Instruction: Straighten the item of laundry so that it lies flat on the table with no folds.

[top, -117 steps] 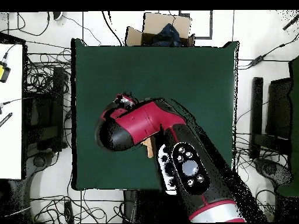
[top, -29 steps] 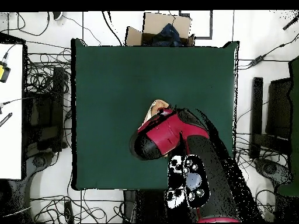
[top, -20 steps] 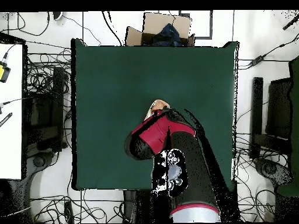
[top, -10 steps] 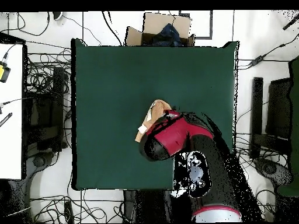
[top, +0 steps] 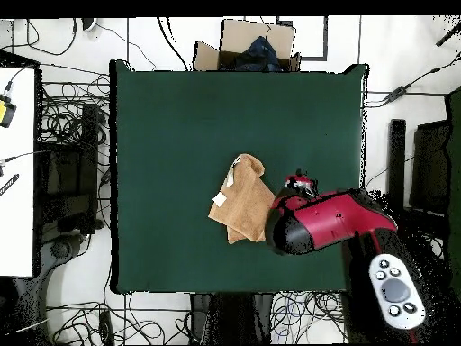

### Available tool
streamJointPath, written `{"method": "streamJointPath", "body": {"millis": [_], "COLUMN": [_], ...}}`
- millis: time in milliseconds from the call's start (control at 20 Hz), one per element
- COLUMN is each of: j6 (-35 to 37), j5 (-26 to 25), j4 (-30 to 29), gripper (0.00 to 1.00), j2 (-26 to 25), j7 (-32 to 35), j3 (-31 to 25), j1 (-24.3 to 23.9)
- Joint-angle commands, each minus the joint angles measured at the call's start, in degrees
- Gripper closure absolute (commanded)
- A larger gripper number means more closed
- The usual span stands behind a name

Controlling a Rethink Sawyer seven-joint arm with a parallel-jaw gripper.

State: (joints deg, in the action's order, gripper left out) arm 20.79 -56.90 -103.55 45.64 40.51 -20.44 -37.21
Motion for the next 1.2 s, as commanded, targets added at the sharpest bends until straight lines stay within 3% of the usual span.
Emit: {"method": "streamJointPath", "body": {"millis": [50, 550, 900, 1150, 1200], "j6": [3.71, 2.54, 11.4, 13.79, 15.47], "j5": [-3.78, -2.96, 3.06, 1.19, 2.48], "j4": [-8.15, -10.35, -13.5, -13.54, -13.94], "gripper": [0.0, 0.0, 0.0, 0.0, 0.0], "j2": [-2.29, -3.75, -3.34, -2.95, -3.12], "j7": [-19.84, -22.73, -32.08, -32.37, -34.96], "j3": [-13.19, -14.62, -22.67, -22.98, -24.68], "j1": [-1.88, 0.19, -3.37, -2.15, -3.21]}}
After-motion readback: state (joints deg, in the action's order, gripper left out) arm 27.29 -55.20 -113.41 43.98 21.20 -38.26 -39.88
